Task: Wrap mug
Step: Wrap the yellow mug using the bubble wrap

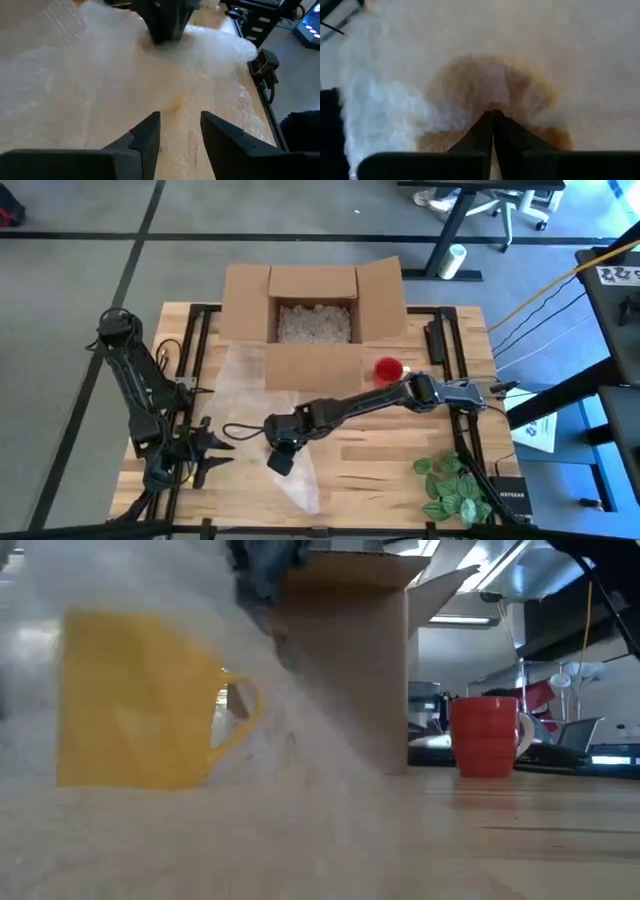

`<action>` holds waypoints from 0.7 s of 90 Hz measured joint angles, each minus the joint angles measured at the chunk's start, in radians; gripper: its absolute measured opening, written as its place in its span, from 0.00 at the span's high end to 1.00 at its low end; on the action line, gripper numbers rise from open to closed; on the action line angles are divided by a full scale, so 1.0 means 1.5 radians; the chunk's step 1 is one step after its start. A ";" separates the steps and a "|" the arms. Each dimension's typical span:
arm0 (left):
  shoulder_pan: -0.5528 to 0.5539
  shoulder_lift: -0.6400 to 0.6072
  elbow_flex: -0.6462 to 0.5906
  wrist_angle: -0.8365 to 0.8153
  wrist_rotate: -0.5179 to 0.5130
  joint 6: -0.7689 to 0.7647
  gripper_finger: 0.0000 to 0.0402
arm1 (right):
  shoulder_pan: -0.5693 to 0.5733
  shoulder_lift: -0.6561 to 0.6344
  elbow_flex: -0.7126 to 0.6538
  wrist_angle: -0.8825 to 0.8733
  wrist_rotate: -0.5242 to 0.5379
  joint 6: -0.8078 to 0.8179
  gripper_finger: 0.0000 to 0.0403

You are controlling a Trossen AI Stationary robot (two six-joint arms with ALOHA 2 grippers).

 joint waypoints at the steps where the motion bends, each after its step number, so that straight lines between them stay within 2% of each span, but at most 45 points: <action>1: 0.001 0.002 -0.001 0.000 0.000 -0.004 0.69 | 0.000 0.000 0.000 0.000 0.000 0.000 1.00; 18: 0.027 0.047 -0.043 0.011 0.030 -0.091 0.69 | 0.001 0.001 0.000 0.001 -0.002 -0.001 1.00; 26: 0.041 0.066 -0.068 0.070 0.042 -0.097 0.69 | 0.001 0.001 0.002 0.000 -0.008 -0.002 1.00; 49: 0.105 0.112 -0.110 0.306 0.064 0.086 0.69 | 0.001 0.002 0.003 0.002 -0.018 -0.003 1.00; 63: 0.169 0.149 -0.111 0.396 0.120 0.215 0.71 | 0.001 0.002 0.003 0.002 -0.028 -0.003 1.00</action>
